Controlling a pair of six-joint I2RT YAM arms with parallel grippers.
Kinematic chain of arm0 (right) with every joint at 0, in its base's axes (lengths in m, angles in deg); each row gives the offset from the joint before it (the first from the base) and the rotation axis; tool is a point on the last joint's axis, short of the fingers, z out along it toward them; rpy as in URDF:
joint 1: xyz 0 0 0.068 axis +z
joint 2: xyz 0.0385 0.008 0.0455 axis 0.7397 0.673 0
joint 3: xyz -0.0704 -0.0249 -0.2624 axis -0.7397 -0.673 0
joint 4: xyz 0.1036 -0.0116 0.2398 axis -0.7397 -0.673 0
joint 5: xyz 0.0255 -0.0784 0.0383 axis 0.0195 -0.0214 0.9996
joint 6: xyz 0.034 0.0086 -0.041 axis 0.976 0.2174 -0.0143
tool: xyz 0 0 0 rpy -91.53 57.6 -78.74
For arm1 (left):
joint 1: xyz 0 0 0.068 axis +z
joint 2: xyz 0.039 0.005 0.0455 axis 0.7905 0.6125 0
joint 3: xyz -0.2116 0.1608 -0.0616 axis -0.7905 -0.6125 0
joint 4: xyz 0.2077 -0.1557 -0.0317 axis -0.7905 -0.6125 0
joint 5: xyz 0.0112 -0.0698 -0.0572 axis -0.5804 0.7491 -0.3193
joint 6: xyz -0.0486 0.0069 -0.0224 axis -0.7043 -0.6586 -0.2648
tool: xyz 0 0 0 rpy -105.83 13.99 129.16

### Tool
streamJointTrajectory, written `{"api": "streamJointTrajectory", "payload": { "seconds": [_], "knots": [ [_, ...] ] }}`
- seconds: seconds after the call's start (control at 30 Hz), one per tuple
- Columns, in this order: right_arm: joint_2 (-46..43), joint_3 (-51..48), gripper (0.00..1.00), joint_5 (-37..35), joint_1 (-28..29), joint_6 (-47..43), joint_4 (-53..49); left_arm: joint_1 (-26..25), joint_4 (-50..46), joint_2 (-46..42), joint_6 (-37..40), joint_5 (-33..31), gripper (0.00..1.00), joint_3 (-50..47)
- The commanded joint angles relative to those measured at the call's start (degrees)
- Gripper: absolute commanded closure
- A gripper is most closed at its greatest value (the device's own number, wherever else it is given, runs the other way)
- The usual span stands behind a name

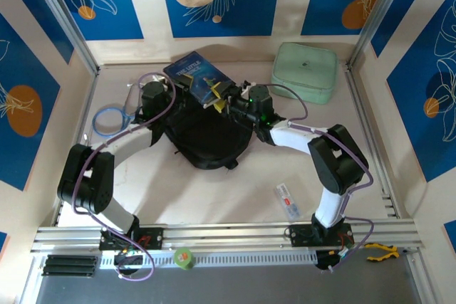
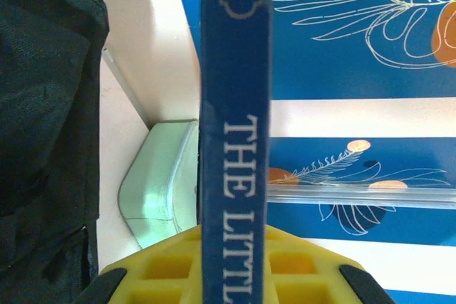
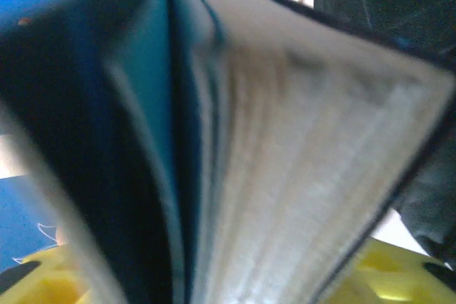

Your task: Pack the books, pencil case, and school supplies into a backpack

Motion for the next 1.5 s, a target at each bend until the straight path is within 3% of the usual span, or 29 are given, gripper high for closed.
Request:
{"api": "streamJointTrajectory", "payload": {
  "seconds": [0.0,0.1,0.23,0.37,0.57,0.73,0.97,1.23,1.33,1.47],
  "knots": [
    [0.47,0.16,0.63,-1.68,-0.51,-0.45,5.27,-0.43,4.78,-1.14,-0.48,-0.48,0.97,-0.26],
    [-0.76,-0.55,0.79,-1.36,-1.10,-2.15,4.76,-0.42,3.55,-1.37,1.29,0.47,0.85,-0.67],
    [-4.43,-3.27,0.93,-2.07,-1.78,-5.59,1.80,-0.48,-6.47,-4.56,11.40,1.74,0.62,-0.99],
    [-9.71,-6.47,0.95,-1.06,-2.94,-9.30,-3.44,-0.93,-19.15,-9.36,23.31,0.84,0.36,-2.23],
    [-20.81,-10.65,0.95,0.95,-6.49,-16.18,-17.68,-3.97,-35.31,-13.18,41.98,0.40,0.15,-0.74],
    [-30.86,-11.56,0.95,1.70,-12.00,-24.24,-32.96,-9.22,-43.61,-12.18,55.93,2.45,0.14,3.45],
    [-40.09,-12.89,0.96,3.22,-21.50,-30.25,-44.87,-16.85,-49.01,-5.06,65.56,6.89,0.20,10.37],
    [-44.87,-15.02,0.96,5.56,-29.61,-32.14,-49.27,-22.71,-54.32,6.02,73.71,11.53,0.36,18.93],
    [-45.57,-15.69,0.96,5.86,-30.91,-30.81,-49.49,-23.39,-56.79,9.35,75.03,11.16,0.45,22.22],
    [-45.30,-15.00,0.97,5.08,-31.02,-30.35,-50.59,-23.44,-59.90,13.11,76.88,10.65,0.48,25.82]
  ]
}}
